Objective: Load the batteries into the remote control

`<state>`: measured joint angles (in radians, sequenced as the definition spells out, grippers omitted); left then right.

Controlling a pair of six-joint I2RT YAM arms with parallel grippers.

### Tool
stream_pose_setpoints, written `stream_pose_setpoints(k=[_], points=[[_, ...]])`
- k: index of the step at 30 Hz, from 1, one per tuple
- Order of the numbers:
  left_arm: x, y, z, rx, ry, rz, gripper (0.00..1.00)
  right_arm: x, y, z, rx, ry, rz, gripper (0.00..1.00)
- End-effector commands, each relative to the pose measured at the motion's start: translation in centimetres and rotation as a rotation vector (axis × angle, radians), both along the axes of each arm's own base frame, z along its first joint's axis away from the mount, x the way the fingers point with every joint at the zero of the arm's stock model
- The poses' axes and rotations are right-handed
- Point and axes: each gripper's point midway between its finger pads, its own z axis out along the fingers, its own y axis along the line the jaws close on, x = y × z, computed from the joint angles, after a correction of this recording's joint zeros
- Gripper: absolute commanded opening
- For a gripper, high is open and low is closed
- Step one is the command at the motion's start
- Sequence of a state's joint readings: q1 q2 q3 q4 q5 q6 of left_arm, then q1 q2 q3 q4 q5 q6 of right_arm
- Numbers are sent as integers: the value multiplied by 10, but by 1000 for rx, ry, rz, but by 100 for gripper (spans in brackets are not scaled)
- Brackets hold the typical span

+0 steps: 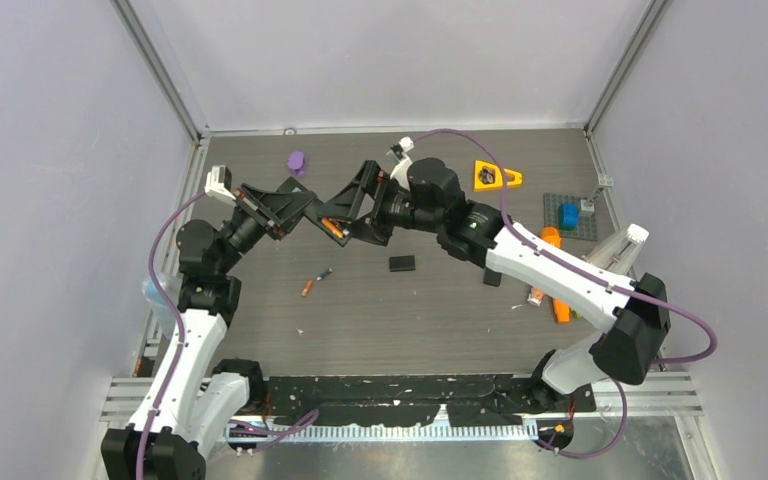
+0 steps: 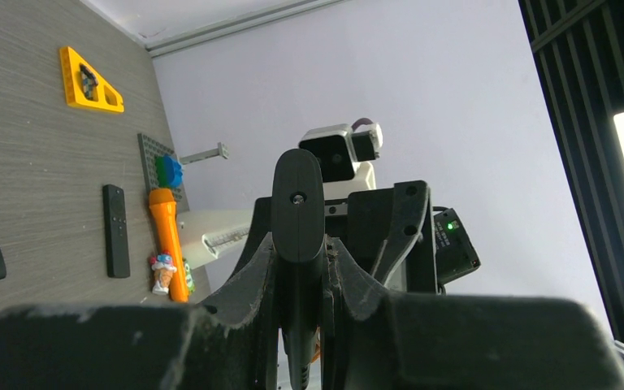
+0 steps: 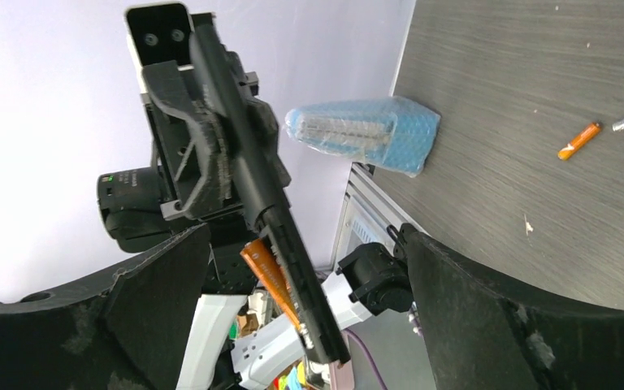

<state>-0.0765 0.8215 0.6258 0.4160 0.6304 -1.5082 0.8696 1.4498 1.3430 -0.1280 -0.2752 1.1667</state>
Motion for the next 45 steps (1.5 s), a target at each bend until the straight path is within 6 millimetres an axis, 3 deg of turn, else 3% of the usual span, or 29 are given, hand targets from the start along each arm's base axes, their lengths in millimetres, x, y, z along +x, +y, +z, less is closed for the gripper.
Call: stream_pose_setpoints(k=[1, 6, 20, 45], points=[[-5, -2, 12, 16, -87, -14, 0, -9, 11, 25, 65, -6, 55, 97], [-6, -3, 10, 31, -96, -18, 0, -8, 16, 23, 69, 6, 66, 99], [-6, -3, 10, 66, -127, -11, 0, -11, 24, 10, 89, 78, 99, 70], [-5, 0, 19, 46, -155, 14, 0, -18, 27, -7, 100, 190, 141, 45]])
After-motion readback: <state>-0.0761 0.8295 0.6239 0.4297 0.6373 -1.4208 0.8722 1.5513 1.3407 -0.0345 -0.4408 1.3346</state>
